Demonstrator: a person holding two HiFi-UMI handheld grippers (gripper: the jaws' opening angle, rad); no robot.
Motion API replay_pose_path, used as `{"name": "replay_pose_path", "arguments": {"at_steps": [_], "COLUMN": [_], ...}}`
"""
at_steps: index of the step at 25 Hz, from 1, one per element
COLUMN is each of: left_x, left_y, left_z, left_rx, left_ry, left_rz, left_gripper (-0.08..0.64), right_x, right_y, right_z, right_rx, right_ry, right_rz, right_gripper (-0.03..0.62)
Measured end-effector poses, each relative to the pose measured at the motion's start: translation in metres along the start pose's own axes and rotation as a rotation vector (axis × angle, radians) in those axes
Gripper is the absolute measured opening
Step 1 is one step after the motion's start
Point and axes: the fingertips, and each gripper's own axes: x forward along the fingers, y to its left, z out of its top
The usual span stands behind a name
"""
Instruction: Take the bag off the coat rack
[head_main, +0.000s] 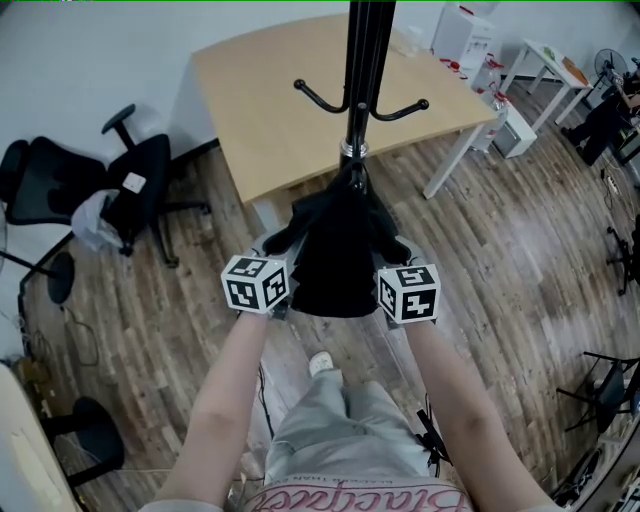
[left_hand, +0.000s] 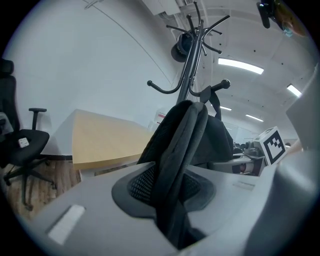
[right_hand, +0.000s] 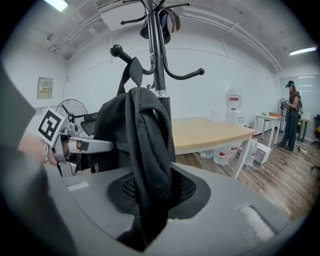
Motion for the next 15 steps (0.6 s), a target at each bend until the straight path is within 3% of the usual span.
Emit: {"name": "replay_pose_path", "arguments": {"at_steps": [15], "left_x": [-0.043], "left_y": [-0.047], "left_z": [0.024], "left_rx": [0.007], "left_ry": [-0.059], "left_rz": [0.039], "left_gripper": [0.1], "right_x": [-0.056], "right_y": [0.011], "right_z": [0.024], "right_rx": [-0.07], "right_ry": [-0.03], "right_rz": [0.041], "right_gripper": [0.08]}}
